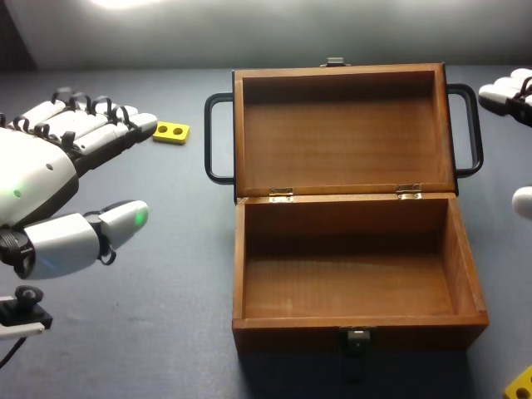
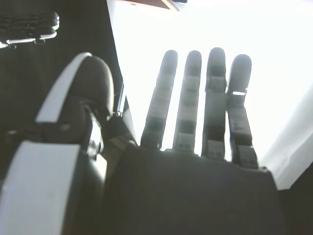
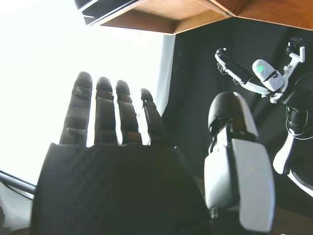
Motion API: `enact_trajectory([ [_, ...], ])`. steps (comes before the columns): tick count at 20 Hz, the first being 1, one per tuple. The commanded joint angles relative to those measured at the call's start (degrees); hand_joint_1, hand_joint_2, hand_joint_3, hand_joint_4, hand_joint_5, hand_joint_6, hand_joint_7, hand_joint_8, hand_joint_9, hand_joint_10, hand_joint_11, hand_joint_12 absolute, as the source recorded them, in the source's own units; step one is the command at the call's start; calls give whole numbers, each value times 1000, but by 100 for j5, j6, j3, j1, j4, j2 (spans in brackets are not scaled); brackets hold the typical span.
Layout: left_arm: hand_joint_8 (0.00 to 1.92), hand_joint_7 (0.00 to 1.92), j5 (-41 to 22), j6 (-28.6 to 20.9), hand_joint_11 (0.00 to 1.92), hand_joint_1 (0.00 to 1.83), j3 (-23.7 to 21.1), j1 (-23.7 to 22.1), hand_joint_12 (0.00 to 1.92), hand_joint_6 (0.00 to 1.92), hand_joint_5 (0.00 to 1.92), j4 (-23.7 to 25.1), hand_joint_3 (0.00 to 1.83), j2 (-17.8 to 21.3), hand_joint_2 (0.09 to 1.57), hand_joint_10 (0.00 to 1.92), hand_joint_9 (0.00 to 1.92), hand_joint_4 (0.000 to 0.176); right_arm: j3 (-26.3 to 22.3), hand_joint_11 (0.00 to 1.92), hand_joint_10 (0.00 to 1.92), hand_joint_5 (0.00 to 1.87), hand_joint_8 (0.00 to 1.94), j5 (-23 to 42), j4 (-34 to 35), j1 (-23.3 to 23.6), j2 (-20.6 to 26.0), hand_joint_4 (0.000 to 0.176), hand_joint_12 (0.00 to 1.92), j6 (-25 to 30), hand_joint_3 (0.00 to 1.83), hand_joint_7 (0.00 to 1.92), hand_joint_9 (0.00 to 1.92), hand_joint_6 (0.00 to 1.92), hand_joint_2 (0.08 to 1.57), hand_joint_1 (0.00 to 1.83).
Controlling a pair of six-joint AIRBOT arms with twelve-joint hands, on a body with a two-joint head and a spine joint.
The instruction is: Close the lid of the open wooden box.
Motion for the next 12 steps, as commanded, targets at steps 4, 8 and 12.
enact_trajectory([
  [4, 2, 175, -660, -56, 0, 0, 48, -89, 283, 2, 159, 32, 0, -38, 1431, 5, 158, 0, 39, 55, 1, 120, 1, 671, 108, 38, -3, 0, 39, 79, 7, 86, 27, 2, 1327, 128],
  [8, 0, 129, 34, -73, 2, 0, 373, -430, 455, 0, 122, 113, 0, -149, 1397, 3, 145, 0, 168, 52, 0, 116, 0, 385, 129, 76, -5, 0, 18, 79, 3, 95, 31, 0, 1333, 72],
  [12, 5, 68, 1492, -98, 41, 17, 1108, -1261, 168, 4, 22, 414, 0, -694, 1378, 5, 106, 0, 569, 90, 10, 128, 10, -310, 353, 139, -69, 0, 26, 79, 0, 125, 58, 5, 1314, 48],
])
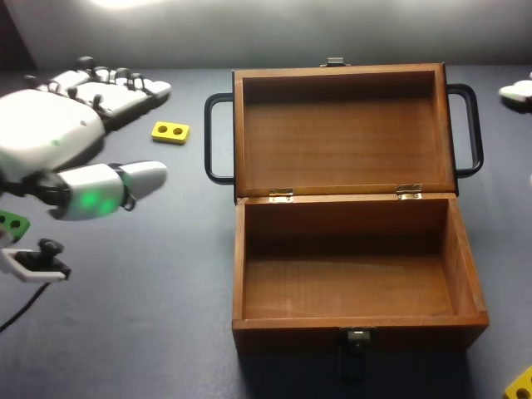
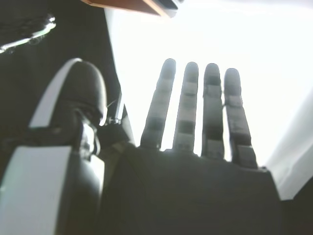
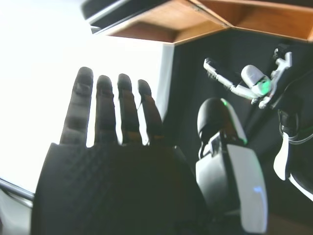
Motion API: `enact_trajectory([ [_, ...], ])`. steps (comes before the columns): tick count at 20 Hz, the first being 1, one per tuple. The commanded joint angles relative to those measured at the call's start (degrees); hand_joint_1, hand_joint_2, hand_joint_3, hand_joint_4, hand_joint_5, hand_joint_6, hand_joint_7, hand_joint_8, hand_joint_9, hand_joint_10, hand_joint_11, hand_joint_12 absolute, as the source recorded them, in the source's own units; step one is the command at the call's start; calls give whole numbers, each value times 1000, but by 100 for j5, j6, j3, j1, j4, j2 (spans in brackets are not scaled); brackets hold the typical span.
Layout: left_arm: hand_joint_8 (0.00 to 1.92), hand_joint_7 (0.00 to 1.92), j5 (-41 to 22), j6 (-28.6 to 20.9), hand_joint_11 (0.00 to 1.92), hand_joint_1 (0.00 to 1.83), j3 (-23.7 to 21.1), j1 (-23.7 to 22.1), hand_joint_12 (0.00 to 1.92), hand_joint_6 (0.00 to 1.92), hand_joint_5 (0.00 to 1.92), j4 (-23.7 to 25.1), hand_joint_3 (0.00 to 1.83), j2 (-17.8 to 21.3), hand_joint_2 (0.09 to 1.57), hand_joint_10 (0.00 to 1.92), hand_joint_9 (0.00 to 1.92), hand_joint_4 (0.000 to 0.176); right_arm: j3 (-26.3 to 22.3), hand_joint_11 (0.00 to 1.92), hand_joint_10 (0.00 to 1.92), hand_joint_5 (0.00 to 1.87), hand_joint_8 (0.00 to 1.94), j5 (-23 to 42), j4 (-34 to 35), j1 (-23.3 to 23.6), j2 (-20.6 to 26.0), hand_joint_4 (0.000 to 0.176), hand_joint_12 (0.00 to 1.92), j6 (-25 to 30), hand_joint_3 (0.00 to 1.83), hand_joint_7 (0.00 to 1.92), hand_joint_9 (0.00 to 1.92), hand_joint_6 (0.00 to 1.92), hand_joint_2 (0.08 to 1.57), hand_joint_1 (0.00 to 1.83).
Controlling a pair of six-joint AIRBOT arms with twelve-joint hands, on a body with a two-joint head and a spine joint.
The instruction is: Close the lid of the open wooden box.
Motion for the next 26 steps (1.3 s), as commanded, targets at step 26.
enact_trajectory([
  [26, 4, 14, 2246, -8, 16, 23, 1501, -1246, 7, 0, 0, 828, 0, -1372, 1366, 7, 21, 0, 1479, 64, 0, 72, 2, -2232, -1179, 1372, -1191, 0, 7, 427, 0, 70, 6, 1, 1353, 95],
])
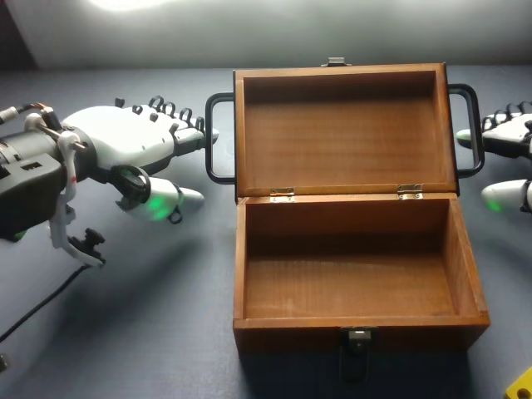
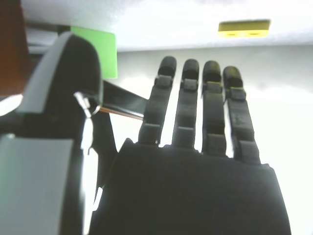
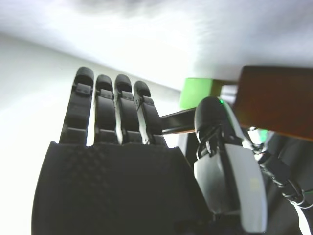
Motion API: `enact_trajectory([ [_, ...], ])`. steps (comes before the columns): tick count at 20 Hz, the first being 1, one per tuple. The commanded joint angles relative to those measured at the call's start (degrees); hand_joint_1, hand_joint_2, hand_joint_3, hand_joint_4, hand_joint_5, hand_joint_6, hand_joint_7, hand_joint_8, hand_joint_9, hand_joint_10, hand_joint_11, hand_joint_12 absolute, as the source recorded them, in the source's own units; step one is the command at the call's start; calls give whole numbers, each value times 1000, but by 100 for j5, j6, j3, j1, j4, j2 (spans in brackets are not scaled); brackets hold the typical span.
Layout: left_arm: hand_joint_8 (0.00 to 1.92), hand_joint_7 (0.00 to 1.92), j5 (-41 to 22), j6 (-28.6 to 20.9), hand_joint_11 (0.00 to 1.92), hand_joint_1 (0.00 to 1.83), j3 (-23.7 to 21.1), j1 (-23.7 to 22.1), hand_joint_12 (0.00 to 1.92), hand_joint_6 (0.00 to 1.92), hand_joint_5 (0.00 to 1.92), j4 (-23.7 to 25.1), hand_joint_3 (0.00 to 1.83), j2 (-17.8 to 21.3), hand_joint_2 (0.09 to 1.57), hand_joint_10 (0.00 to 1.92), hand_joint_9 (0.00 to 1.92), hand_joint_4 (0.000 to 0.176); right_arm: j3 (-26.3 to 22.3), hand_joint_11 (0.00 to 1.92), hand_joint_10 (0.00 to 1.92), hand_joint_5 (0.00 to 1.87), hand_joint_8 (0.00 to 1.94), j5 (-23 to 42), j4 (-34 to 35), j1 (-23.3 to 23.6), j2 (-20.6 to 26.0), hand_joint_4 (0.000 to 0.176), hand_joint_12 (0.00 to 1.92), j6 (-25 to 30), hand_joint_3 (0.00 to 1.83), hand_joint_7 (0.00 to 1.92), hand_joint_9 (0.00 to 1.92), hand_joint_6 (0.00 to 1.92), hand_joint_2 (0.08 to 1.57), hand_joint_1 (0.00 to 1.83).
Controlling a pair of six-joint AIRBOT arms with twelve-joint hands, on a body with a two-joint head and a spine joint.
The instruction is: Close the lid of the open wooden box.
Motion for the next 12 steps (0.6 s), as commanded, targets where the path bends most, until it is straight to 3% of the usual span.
enact_trajectory([
  [1, 9, 27, -633, -5, 33, 4, -33, -79, 14, 0, 0, -4, 0, -23, 1362, 10, 33, 0, 25, 71, 0, 72, 2, 548, 101, 89, 2, 0, 10, 69, 1, 71, 6, 1, 1359, 103],
  [4, 3, 20, -889, -8, 7, 0, -213, -43, 2, 0, 0, -7, 0, 100, 1362, 5, 20, 0, -31, 55, 1, 89, 3, 683, -87, 173, -1, 0, 2, 229, 3, 76, 8, 5, 1371, 162],
  [8, 0, 0, -1278, -16, 0, 0, -449, 90, 0, 0, 0, -144, 0, 296, 1318, 3, 20, 0, -231, 76, 0, 82, 0, 1069, -315, 239, 121, 0, 9, 435, 0, 81, 6, 0, 1354, 99],
  [12, 4, 17, -1658, -23, 2, 0, -700, 161, 0, 0, 0, -149, 6, 478, 1369, 2, 11, 0, -423, 60, 2, 102, 0, 1385, -312, 239, 266, 0, 4, 435, 7, 84, 13, 3, 1372, 59],
])
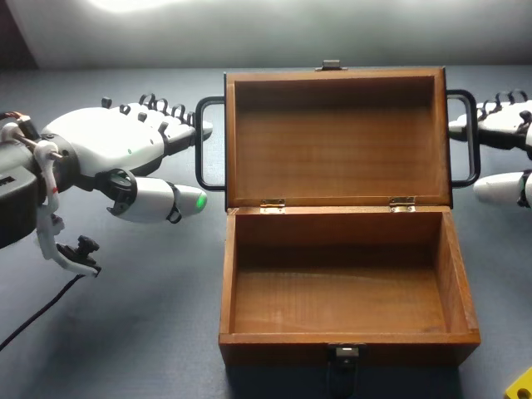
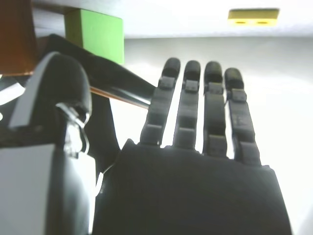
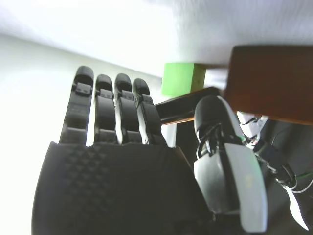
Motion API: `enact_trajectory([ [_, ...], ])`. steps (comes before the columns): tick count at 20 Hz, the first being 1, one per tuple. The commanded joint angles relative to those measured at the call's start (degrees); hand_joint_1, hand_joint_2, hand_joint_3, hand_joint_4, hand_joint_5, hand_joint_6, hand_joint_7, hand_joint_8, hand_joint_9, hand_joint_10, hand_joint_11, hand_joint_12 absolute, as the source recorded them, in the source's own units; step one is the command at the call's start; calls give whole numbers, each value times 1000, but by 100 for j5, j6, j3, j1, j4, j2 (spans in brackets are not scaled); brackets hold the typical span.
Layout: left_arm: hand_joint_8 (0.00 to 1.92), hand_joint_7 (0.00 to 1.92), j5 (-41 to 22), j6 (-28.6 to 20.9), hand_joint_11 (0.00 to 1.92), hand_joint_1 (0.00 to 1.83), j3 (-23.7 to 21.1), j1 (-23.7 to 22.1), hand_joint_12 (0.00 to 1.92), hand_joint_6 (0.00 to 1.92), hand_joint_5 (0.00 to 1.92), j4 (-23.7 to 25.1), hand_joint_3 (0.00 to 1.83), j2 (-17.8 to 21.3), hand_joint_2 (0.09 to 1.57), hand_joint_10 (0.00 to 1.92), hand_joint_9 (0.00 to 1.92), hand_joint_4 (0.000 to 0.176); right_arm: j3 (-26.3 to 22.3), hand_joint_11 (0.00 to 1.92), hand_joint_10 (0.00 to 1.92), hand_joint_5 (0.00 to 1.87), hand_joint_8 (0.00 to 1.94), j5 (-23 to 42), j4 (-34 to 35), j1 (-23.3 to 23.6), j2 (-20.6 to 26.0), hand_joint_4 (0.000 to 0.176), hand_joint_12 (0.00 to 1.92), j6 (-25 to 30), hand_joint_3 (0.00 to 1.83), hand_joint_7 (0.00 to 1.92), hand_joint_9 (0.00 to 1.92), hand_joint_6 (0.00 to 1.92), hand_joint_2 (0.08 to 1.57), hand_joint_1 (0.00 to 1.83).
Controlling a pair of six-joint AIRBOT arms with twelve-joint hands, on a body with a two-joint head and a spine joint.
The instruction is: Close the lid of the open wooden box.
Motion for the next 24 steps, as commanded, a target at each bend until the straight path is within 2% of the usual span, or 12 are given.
enact_trajectory([
  [1, 1, 11, -1006, -37, 0, 0, -72, -42, 0, 0, 0, 52, 6, 4, 1374, 0, 4, 0, -66, 62, 2, 100, 0, 1001, 72, 95, -2, 0, 4, 35, 1, 82, 17, 1, 1366, 85],
  [5, 0, 0, -1251, -132, 0, 0, -202, 56, 0, 0, 0, 52, 0, 129, 1332, 0, 0, 0, -189, 67, 4, 107, 3, 1180, 73, 95, 79, 0, 6, 35, 0, 92, 29, 2, 1368, 147],
  [6, 2, 6, -1325, -193, 0, 4, -226, 83, 0, 0, 0, 52, 0, 162, 1359, 0, 0, 0, -222, 73, 5, 125, 6, 1218, 74, 95, 109, 0, 8, 35, 0, 107, 36, 6, 1367, 221],
  [9, 2, 8, -1508, -240, 0, 0, -332, 151, 0, 0, 0, 54, 8, 255, 1386, 0, 0, 0, -329, 69, 1, 126, 1, 1369, 122, 95, 168, 0, 5, 35, 4, 100, 32, 1, 1385, 192],
  [12, 10, 32, -1617, -239, 0, 0, -431, 198, 0, 0, 0, 89, 0, 322, 1338, 4, 10, 0, -388, 49, 0, 114, 0, 1428, 143, 94, 199, 0, 0, 35, 2, 78, 7, 0, 1388, 200],
  [13, 10, 34, -1673, -239, 0, 0, -470, 212, 0, 0, 0, 100, 0, 344, 1336, 4, 12, 7, -419, 58, 4, 129, 6, 1446, 145, 94, 215, 0, 5, 35, 0, 96, 18, 5, 1370, 214],
  [14, 8, 33, -1719, -239, 0, 0, -504, 224, 0, 0, 0, 109, 0, 364, 1341, 6, 18, 0, -448, 66, 6, 136, 7, 1472, 145, 94, 229, 0, 8, 35, 0, 109, 29, 5, 1357, 198],
  [18, 0, 18, -1929, -241, 0, 0, -646, 322, 0, 0, 0, 112, 16, 476, 1406, 0, 0, 0, -561, 92, 5, 138, 5, 1589, 143, 73, 288, 0, 18, 35, 0, 127, 44, 4, 1345, 142],
  [23, 4, 36, -2242, -244, 0, 76, -849, 475, 0, 0, 0, 71, 6, 630, 1427, 3, 13, 0, -818, 101, 3, 159, 4, 1892, 137, -160, 488, 0, 18, 35, 0, 149, 51, 4, 1296, 157],
  [24, 7, 53, -2314, -248, 5, 20, -900, 516, 2, 0, 0, 66, 2, 672, 1420, 8, 33, 0, -898, 97, 1, 155, 4, 1978, 137, -235, 548, 0, 15, 35, 0, 152, 48, 1, 1298, 138],
])
